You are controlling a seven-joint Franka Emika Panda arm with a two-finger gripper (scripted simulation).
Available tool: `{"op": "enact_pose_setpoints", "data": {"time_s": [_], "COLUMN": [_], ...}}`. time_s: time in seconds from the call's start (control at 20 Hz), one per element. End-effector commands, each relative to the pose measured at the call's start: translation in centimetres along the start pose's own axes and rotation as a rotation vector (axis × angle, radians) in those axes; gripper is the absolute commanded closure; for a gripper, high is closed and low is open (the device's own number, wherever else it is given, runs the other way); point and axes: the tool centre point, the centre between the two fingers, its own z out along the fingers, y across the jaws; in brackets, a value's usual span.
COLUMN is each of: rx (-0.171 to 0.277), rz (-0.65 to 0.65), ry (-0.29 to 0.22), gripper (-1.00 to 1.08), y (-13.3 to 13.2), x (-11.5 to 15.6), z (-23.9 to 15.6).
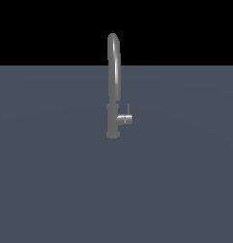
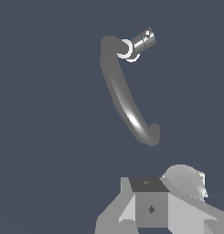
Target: Turn on the faucet by rotating a designated handle.
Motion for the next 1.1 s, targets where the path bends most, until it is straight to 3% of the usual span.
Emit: {"op": "enact_pose_setpoints", "data": {"time_s": [0.0, 1.05], "rx": [0.032, 0.324], "rz": [0.035, 0.348], "ry": [-0.037, -0.369], "gripper": [1.08, 1.08], "y": [-0.1, 1.2], "x": [1.6, 14.9], "z": [0.3, 5.3]}}
